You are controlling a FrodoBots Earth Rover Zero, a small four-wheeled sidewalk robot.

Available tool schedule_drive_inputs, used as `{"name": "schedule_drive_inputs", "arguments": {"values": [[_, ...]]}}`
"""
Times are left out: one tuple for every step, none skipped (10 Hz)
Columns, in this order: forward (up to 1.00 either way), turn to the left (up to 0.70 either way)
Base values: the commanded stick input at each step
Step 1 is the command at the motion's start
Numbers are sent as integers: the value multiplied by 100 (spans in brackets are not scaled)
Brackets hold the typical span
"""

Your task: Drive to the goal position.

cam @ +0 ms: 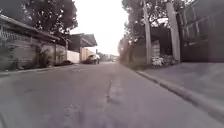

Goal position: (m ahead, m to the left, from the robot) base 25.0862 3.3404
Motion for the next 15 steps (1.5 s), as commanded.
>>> {"name": "schedule_drive_inputs", "arguments": {"values": [[100,0],[100,0],[100,0],[100,0],[100,0],[100,0],[100,0],[100,0],[100,0],[100,0],[100,0],[100,0],[100,0],[100,0],[100,8]]}}
